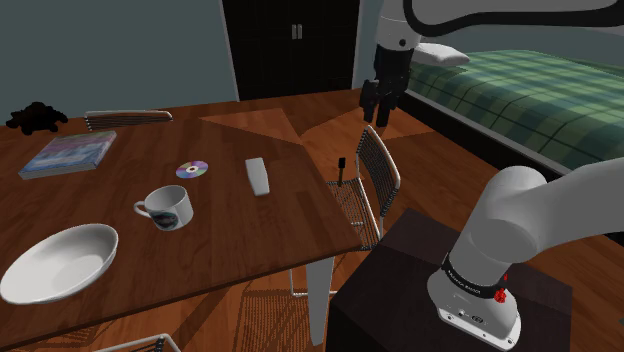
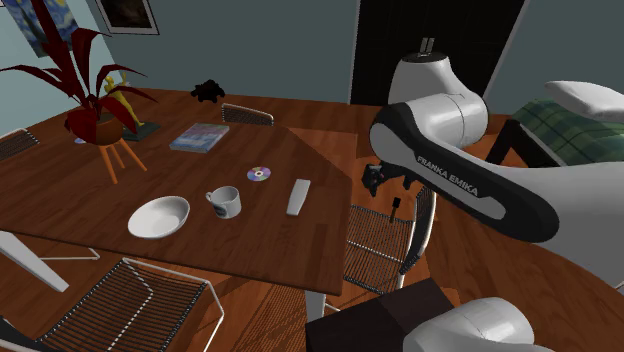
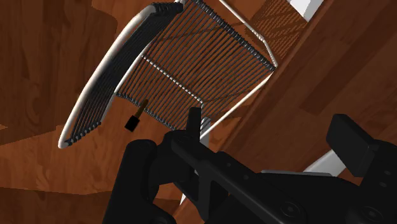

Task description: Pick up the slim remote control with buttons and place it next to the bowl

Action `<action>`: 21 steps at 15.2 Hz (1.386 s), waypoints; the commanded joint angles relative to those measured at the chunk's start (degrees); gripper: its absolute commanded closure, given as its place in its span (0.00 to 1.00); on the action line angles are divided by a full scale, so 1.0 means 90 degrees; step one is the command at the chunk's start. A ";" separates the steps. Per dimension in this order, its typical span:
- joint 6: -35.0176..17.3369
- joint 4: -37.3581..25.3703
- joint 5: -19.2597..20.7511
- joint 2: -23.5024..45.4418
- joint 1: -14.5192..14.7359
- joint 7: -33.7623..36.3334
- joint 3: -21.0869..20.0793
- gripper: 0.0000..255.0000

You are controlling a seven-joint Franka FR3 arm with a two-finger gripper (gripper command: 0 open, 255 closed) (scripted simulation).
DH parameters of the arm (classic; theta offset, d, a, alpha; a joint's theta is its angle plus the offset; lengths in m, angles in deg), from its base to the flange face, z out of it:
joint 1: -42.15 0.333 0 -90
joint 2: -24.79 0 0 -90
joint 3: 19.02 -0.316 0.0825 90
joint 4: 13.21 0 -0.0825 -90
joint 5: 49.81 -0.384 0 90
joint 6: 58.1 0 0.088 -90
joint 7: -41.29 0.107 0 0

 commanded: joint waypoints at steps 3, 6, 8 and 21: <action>-0.0312 -0.0011 -0.0115 0.0376 0.0006 0.0291 -0.0144 0.00; -0.0765 -0.0097 -0.0261 0.0988 0.0008 0.0715 -0.0351 0.00; -0.1051 -0.0201 -0.0338 0.1423 0.0004 0.0990 -0.0483 0.00; -0.2394 -0.1741 -0.0378 0.4563 -0.0033 0.2711 -0.1129 0.00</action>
